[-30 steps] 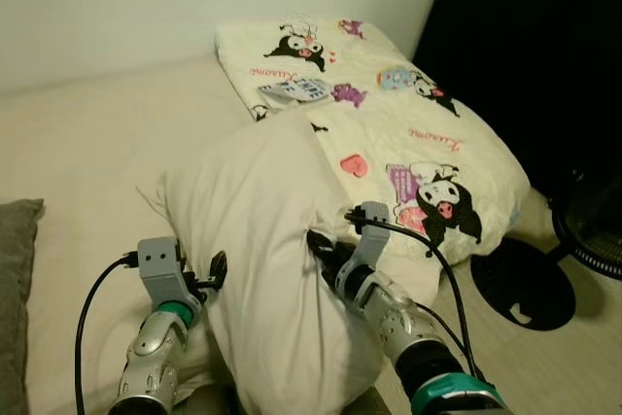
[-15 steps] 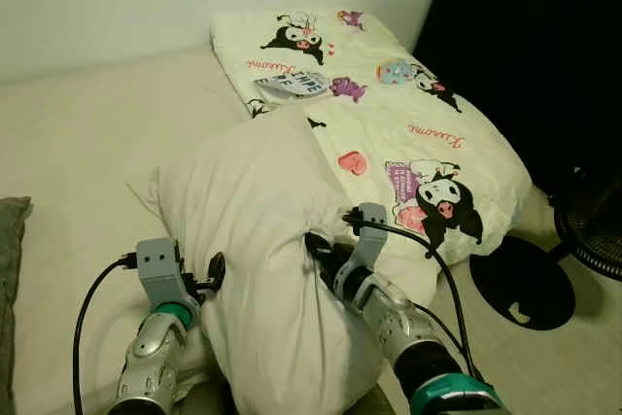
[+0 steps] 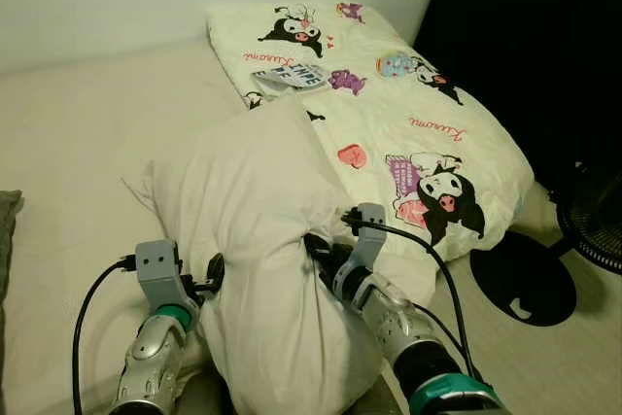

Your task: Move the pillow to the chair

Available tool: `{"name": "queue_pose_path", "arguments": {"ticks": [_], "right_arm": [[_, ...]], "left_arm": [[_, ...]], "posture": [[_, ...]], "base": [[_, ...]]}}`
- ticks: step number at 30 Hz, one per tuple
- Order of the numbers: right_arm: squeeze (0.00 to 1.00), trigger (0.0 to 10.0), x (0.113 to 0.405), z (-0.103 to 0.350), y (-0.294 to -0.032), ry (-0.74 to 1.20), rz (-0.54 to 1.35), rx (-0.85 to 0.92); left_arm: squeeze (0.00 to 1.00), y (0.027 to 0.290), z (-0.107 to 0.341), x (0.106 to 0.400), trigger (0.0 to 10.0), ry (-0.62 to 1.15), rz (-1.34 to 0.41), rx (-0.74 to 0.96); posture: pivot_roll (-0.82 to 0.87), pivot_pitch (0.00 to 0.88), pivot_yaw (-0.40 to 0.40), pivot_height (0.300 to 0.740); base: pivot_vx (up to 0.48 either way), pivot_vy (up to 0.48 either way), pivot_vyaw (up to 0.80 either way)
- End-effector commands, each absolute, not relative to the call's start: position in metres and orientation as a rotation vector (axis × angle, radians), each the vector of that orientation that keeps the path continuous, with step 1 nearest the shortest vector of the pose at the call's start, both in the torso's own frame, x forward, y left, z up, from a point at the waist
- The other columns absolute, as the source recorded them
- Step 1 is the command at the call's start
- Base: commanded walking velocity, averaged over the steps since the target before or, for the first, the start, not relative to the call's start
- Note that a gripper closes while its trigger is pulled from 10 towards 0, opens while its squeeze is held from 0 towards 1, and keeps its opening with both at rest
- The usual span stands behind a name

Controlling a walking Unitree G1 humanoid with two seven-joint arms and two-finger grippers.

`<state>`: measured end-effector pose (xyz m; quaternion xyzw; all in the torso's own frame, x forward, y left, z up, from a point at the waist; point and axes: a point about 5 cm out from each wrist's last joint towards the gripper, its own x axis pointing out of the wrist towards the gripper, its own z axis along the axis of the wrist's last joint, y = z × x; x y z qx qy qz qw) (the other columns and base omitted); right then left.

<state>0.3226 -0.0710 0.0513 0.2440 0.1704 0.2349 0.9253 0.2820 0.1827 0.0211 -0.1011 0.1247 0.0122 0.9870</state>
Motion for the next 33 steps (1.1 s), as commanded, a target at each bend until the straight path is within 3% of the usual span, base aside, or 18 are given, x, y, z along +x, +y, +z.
{"name": "queue_pose_path", "arguments": {"ticks": [1,5,6,9,13,19,22,24,25,29,33], "right_arm": [[0.00,10.0,0.322,0.052,-0.059,0.368,0.523,0.497],[0.00,10.0,0.324,0.054,-0.058,0.373,0.539,0.481],[0.00,10.0,0.325,0.056,-0.057,0.377,0.540,0.474],[0.00,10.0,0.330,0.061,-0.057,0.379,0.535,0.466],[0.00,10.0,0.336,0.069,-0.058,0.364,0.520,0.495],[0.00,10.0,0.343,0.082,-0.052,0.342,0.545,0.489],[0.00,10.0,0.347,0.092,-0.046,0.319,0.573,0.473],[0.00,10.0,0.347,0.093,-0.045,0.316,0.576,0.468],[0.00,10.0,0.347,0.094,-0.043,0.314,0.582,0.466],[0.00,10.0,0.346,0.094,-0.042,0.314,0.584,0.467],[0.00,10.0,0.340,0.089,-0.040,0.330,0.607,0.464]], "left_arm": [[0.00,0.183,0.009,0.273,10.0,0.312,0.018,-0.187],[0.00,0.183,0.001,0.270,10.0,0.347,-0.003,-0.262],[1.00,0.193,-0.001,0.270,10.0,0.337,0.070,-0.367],[1.00,0.217,-0.013,0.261,10.0,0.362,0.245,-0.545],[1.00,0.227,-0.029,0.245,10.0,0.445,0.308,-0.574],[1.00,0.222,-0.031,0.245,10.0,0.436,0.294,-0.704],[1.00,0.227,-0.024,0.253,10.0,0.366,0.385,-0.787],[1.00,0.216,-0.023,0.259,10.0,0.377,0.325,-0.837],[1.00,0.194,-0.019,0.271,10.0,0.384,0.181,-0.928],[1.00,0.185,-0.015,0.275,10.0,0.377,0.122,-0.967],[1.00,0.144,0.006,0.295,10.0,0.354,-0.164,-1.149]], "posture": [[0.09,0.082,0.001,0.631],[0.08,0.101,-0.010,0.631],[0.06,0.130,-0.022,0.631],[0.04,0.166,-0.030,0.631],[0.00,0.196,-0.040,0.631],[-0.06,0.226,-0.041,0.631],[-0.09,0.230,-0.020,0.631],[-0.11,0.227,-0.017,0.631],[-0.11,0.225,-0.017,0.631],[-0.11,0.225,-0.017,0.631],[-0.11,0.222,-0.013,0.631]], "base": [[0.000,0.000,0.00],[0.000,0.000,0.00],[0.000,0.000,0.00],[0.000,0.000,0.00],[0.000,0.000,0.00],[0.000,0.000,0.00],[0.000,0.000,0.00],[0.000,0.000,0.00],[0.000,0.000,0.00],[0.000,0.000,0.00],[0.000,0.000,0.00]]}}
